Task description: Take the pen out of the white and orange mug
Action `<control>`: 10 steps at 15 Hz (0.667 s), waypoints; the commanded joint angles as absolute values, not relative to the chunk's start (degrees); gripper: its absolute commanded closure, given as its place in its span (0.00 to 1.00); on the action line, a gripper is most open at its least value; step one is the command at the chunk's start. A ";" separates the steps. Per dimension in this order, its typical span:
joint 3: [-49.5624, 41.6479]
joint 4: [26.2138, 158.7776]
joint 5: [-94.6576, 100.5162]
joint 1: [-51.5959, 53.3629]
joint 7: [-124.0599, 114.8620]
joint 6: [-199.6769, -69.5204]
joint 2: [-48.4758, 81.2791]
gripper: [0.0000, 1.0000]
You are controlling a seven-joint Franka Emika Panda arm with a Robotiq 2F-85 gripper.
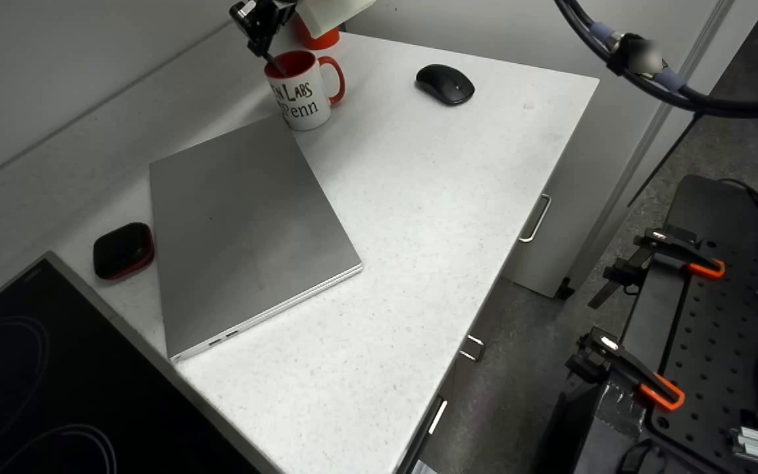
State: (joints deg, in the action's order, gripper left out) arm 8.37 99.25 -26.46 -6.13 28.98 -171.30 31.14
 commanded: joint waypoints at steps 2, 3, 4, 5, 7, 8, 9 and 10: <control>10.92 97.55 -27.79 -8.73 30.83 -172.73 32.75 0.99; 11.48 97.78 -27.96 -9.25 31.08 -173.02 32.47 0.99; 12.06 98.22 -28.04 -9.78 31.35 -173.35 32.05 0.98; 12.49 98.72 -28.01 -10.22 31.42 -173.44 31.53 0.99; 13.36 100.79 -28.39 -11.22 31.16 -173.01 29.23 0.99; 15.24 101.48 -29.32 -12.73 32.27 -173.18 28.15 0.99; 16.18 102.43 -29.80 -13.51 32.60 -173.82 26.85 0.99; 17.57 103.75 -30.60 -14.70 33.61 -174.43 25.05 0.99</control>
State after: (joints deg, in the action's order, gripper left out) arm 13.22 99.48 -27.52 -11.06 29.82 -171.60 29.99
